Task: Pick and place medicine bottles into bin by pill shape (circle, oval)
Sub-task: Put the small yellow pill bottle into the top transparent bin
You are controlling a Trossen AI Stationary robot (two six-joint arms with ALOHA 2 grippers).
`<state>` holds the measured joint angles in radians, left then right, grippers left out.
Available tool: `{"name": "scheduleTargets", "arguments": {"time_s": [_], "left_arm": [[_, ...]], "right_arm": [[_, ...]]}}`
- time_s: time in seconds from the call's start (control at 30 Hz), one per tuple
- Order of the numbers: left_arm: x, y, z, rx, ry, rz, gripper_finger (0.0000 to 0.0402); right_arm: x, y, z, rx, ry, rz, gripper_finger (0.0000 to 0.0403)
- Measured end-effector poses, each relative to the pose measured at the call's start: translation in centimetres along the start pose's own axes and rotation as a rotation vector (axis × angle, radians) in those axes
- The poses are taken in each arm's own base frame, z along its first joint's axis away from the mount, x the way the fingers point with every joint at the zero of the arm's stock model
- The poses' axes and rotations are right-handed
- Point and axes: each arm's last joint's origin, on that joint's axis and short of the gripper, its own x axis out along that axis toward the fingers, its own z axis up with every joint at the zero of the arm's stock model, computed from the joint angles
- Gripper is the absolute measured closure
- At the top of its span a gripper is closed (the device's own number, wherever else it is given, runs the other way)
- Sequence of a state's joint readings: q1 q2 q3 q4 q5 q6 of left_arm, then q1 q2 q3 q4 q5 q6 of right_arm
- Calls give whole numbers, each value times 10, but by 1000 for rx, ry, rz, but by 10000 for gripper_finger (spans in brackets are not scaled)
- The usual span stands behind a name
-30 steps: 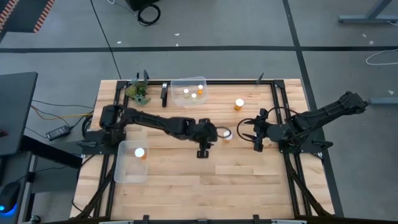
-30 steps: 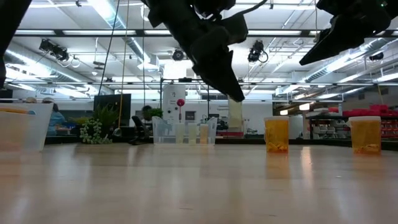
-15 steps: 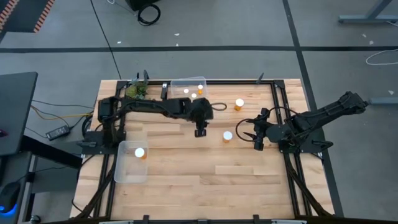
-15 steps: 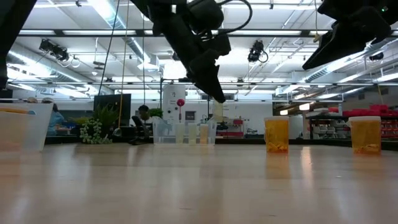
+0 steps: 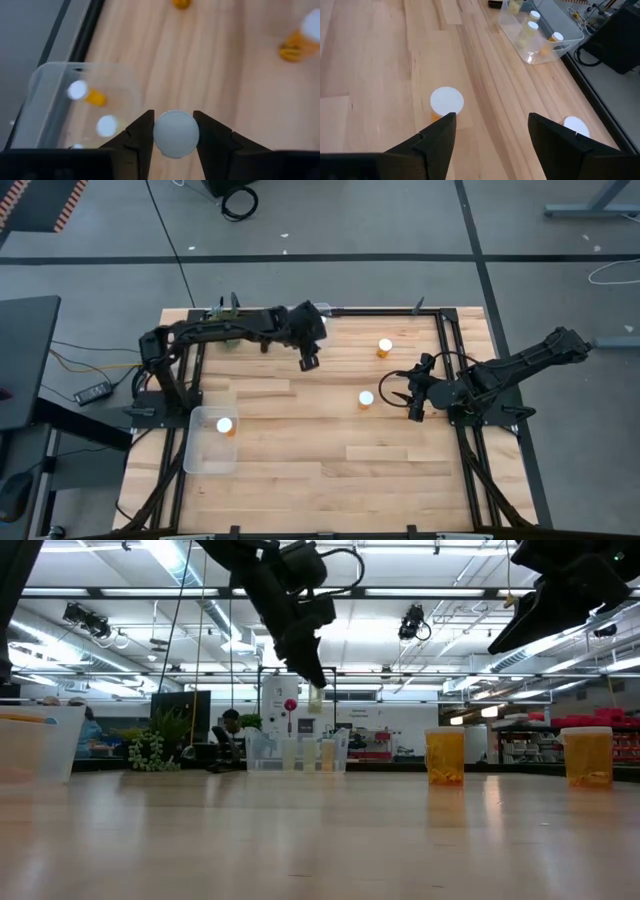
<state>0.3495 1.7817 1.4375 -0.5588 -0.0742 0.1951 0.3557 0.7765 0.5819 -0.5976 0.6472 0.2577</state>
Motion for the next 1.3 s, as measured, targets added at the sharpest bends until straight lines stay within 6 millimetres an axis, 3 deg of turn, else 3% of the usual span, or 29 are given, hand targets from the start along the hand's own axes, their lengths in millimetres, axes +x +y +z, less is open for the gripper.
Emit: {"name": "scheduleTargets", "arguments": {"time_s": [0.37, 0.63, 1.3], "left_arm": [[3, 55, -23, -98, 99, 72, 270], [2, 81, -37, -182, 149, 106, 260], [52, 109, -62, -345, 238, 185, 266]], "right_arm": [[0, 0, 0, 1, 0, 0, 148], [0, 0, 0, 1, -1, 0, 148], [0, 0, 0, 5, -2, 1, 148]]}}
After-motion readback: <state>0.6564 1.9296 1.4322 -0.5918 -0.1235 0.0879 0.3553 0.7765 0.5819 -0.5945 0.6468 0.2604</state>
